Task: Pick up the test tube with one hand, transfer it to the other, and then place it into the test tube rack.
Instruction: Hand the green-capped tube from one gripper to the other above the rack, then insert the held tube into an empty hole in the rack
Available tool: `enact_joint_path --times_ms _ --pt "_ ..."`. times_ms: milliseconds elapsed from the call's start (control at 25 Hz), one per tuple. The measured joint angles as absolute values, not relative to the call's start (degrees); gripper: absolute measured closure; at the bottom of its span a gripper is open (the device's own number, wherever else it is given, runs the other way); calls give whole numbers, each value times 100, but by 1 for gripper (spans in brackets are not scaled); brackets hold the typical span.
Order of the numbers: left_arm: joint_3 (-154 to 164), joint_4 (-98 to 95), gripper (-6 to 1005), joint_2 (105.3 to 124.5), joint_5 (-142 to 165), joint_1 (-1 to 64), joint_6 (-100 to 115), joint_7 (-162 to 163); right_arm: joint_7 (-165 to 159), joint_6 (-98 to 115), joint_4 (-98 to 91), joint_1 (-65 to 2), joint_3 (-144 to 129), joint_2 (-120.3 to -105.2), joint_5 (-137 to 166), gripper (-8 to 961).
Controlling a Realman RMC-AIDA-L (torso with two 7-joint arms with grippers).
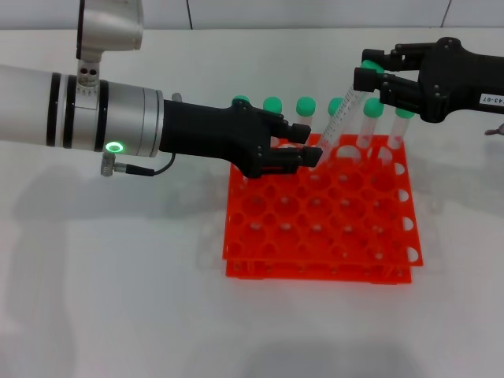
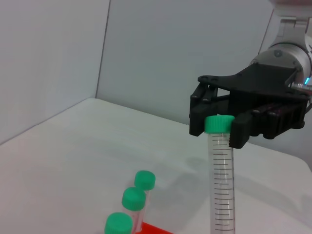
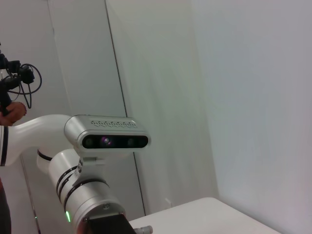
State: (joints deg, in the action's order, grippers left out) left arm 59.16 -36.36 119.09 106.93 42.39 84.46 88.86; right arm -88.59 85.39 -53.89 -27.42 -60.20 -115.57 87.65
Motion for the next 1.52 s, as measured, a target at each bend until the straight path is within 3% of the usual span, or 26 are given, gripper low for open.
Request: enact_joint_path --times_ms 120,560,800,960,1280,1520 --pt "5915 -3658 621 11909 10693 4236 8478 8941 -8859 8545 -5389 -2742 -6020 -11557 8764 672" --pt "5911 -3838 380 11909 10687 4194 8659 9267 -8856 8535 -5384 -2708 -6021 -11557 8762 673" --pt "5915 -4485 183 11909 10699 3872 8839 9740 -8824 8534 -5370 -2687 -6021 -11558 8752 673" --pt "5915 -4804 106 11899 10749 3711 8990 9997 -8820 8528 -5360 -2668 -6021 -11557 8745 673" --pt "5870 -5967 111 11856 10815 3101 9290 10551 -8808 8525 -5346 -2630 -5994 -11558 8739 673" --pt "5860 -6712 111 11689 10890 2742 9651 11198 -8760 8520 -5335 -2617 -6009 -11562 8680 674"
